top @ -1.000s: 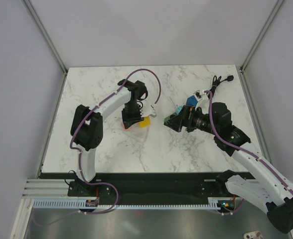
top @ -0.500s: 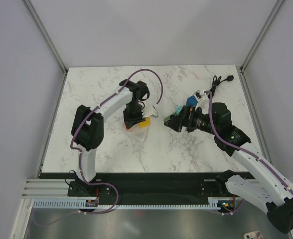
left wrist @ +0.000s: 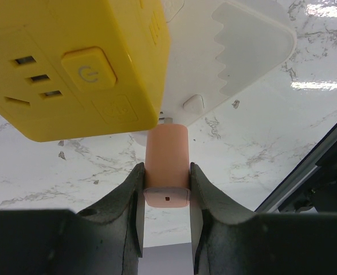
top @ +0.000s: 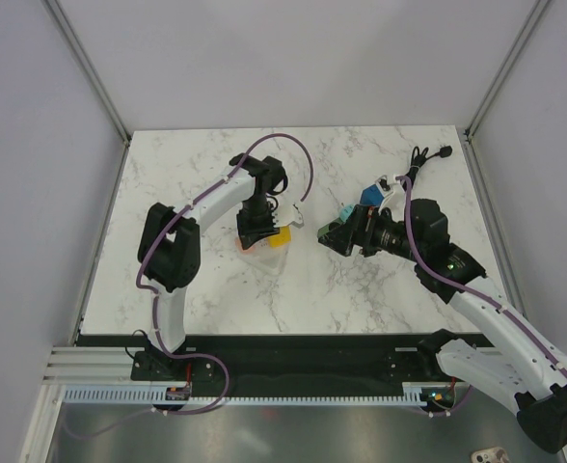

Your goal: Insert the plug

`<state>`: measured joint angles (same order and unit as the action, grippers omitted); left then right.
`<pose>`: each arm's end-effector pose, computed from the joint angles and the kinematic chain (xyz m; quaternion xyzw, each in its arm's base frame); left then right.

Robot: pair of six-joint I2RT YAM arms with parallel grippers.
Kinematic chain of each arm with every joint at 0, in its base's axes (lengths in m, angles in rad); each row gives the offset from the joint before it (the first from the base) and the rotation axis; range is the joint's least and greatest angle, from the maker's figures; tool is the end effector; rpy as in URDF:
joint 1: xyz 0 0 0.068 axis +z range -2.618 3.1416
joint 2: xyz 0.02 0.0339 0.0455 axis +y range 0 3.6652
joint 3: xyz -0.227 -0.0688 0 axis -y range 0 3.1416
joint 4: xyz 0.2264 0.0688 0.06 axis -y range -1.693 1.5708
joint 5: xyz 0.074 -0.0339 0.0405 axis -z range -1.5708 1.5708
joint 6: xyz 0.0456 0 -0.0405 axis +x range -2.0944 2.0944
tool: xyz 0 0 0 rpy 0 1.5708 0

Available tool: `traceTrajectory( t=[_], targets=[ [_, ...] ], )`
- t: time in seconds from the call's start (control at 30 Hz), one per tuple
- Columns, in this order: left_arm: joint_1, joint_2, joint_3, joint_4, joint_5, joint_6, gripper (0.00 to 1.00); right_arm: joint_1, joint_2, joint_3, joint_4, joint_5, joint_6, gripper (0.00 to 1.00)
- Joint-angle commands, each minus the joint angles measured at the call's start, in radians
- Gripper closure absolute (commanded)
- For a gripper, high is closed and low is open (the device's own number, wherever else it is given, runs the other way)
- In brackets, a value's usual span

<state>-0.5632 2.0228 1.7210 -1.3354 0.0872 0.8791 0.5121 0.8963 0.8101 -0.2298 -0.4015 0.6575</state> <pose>0.2898 -0.1877 0.1885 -0.6582 -0.7509 0.0482 0.0259 0.1823 0.1229 0.2950 -0.0591 0.7997 0.4522 0.3905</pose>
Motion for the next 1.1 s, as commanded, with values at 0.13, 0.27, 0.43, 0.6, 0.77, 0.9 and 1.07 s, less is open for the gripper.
traceTrajectory(
  t=[0.13, 0.27, 0.43, 0.6, 0.77, 0.9, 1.07],
  targets=[
    [-0.001, 0.027, 0.023, -0.088, 0.032, 0.021, 0.98, -0.004, -0.02, 0.043, 0.004, 0.013, -0.016, 0.02],
    [-0.001, 0.03, 0.028, -0.088, 0.04, 0.021, 0.98, -0.004, -0.022, 0.041, 0.004, 0.018, -0.018, 0.02],
    [-0.006, 0.025, 0.048, -0.088, 0.059, 0.021, 0.98, -0.004, -0.02, 0.041, 0.003, 0.021, -0.021, 0.02],
    [-0.007, 0.02, 0.052, -0.091, 0.057, 0.023, 0.98, -0.004, -0.022, 0.038, 0.0, 0.024, -0.022, 0.02],
    [-0.007, 0.034, 0.023, -0.1, 0.034, 0.015, 0.98, -0.003, -0.026, 0.041, -0.002, 0.024, -0.022, 0.02],
    [-0.007, 0.04, 0.005, -0.096, 0.007, 0.011, 0.98, -0.004, -0.034, 0.041, -0.006, 0.027, -0.024, 0.02],
    [0.002, 0.033, -0.001, -0.081, -0.009, 0.018, 0.98, -0.006, -0.039, 0.043, -0.014, 0.029, -0.027, 0.02]
  ],
)
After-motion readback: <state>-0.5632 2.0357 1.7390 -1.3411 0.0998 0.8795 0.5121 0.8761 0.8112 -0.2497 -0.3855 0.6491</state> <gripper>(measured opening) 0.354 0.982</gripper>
